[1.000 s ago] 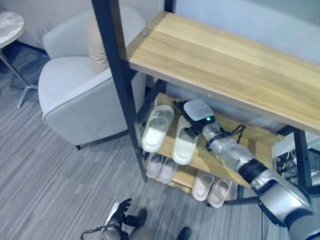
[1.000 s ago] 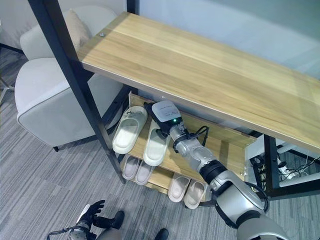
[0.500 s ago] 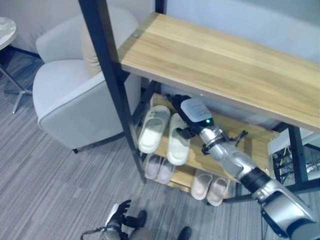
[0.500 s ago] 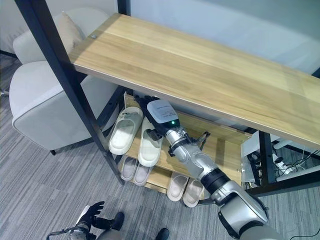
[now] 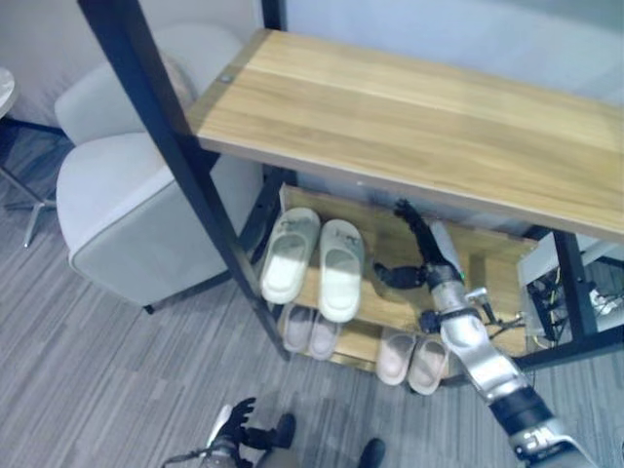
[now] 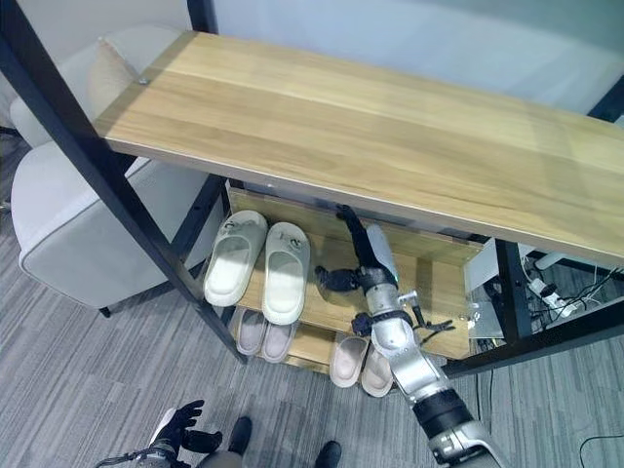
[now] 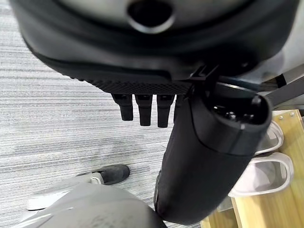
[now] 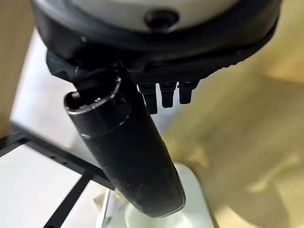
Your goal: Arrange the slippers neatly on the shoe rack.
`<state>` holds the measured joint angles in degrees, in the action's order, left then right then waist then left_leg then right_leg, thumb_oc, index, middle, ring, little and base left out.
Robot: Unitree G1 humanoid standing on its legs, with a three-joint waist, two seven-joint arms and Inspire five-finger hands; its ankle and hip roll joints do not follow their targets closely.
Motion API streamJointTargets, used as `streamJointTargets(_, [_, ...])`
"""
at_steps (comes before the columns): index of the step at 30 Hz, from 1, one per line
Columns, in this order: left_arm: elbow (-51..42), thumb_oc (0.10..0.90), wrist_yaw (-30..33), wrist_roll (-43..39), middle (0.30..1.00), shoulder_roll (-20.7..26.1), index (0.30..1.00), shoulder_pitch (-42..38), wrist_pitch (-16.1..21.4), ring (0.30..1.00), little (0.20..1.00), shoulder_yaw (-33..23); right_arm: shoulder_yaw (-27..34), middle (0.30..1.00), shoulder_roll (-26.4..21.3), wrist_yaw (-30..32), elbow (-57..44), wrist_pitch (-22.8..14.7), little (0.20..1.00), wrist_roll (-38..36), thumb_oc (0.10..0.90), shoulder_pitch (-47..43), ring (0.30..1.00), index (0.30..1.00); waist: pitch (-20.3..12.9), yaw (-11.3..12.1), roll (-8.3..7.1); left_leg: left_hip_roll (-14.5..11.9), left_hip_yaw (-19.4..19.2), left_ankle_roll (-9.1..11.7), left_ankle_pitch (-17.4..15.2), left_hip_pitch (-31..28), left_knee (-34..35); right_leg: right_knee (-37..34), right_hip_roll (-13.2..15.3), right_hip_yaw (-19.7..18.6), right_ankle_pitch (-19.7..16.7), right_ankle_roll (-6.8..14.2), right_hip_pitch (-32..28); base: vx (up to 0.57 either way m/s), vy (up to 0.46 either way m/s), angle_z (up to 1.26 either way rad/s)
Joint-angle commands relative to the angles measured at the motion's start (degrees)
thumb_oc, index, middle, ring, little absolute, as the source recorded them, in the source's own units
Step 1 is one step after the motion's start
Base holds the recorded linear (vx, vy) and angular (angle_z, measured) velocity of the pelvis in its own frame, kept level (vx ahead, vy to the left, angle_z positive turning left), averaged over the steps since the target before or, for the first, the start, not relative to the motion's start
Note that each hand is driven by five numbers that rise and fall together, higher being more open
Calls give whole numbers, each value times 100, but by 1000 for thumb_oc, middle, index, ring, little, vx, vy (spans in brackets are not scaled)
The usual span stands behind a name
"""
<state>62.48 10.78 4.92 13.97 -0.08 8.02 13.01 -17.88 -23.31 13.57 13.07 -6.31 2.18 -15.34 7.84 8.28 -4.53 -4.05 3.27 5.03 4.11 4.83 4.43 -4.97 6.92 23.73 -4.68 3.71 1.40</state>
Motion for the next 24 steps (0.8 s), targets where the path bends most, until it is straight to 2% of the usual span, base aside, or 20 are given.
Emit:
streamJointTargets(1, [514, 800, 4, 188, 900, -200, 900, 170, -27, 900, 900, 189, 296, 900, 6, -44, -812, -612, 900, -192, 800, -106, 900, 900, -319, -17, -62, 151, -225, -59, -290, -20, 57, 79, 476, -202, 145, 598, -255, 0, 0, 0])
streamJointTargets(11, [463, 800, -27, 133, 900, -252, 900, 194, 9, 900, 900, 224, 73, 900, 296, -141, -335, -561, 900, -107, 800, 177, 900, 900, -326, -49, -71, 131, -302, -78, -346, -139, 57, 92, 460, -249, 174, 587, -313, 10, 8, -7])
streamJointTargets(24, [551, 800, 52, 134, 900, -226, 900, 190, 28, 900, 900, 280, -356, 900, 645, 15, 698, -413, 900, 306, 800, -195, 900, 900, -235, 155, -106, 158, -182, -85, -329, -79, 57, 97, 465, -113, 182, 586, -308, 0, 1, 0])
